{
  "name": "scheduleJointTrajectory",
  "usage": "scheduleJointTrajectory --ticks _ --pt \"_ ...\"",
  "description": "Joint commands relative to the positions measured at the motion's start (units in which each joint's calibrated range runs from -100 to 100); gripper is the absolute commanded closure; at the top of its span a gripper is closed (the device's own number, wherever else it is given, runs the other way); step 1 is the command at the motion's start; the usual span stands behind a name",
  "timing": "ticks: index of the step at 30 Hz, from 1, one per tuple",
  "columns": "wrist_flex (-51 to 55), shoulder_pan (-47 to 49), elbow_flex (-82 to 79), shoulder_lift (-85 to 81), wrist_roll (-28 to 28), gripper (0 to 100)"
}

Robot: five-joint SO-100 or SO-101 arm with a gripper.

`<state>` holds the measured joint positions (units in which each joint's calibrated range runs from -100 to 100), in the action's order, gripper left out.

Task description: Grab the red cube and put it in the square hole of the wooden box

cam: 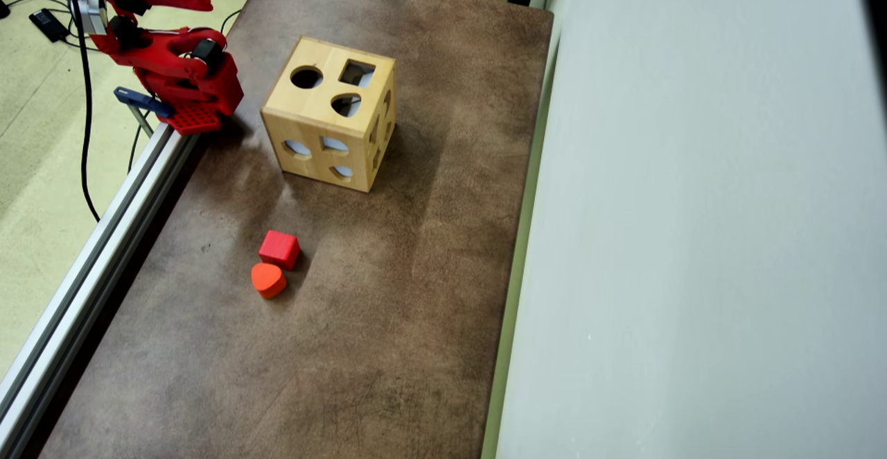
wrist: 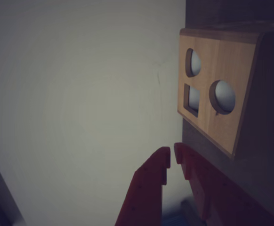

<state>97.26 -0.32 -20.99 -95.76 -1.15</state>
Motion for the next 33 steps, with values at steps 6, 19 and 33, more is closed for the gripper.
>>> scheduleJointTrajectory --ticks 6,19,33 --pt "0.49 -0.42 0.24 0.43 -0.44 97" --pt "-0.23 0.1 0.42 0.6 -0.24 97" --pt "-0.39 -2.65 19.2 45.53 -0.49 97"
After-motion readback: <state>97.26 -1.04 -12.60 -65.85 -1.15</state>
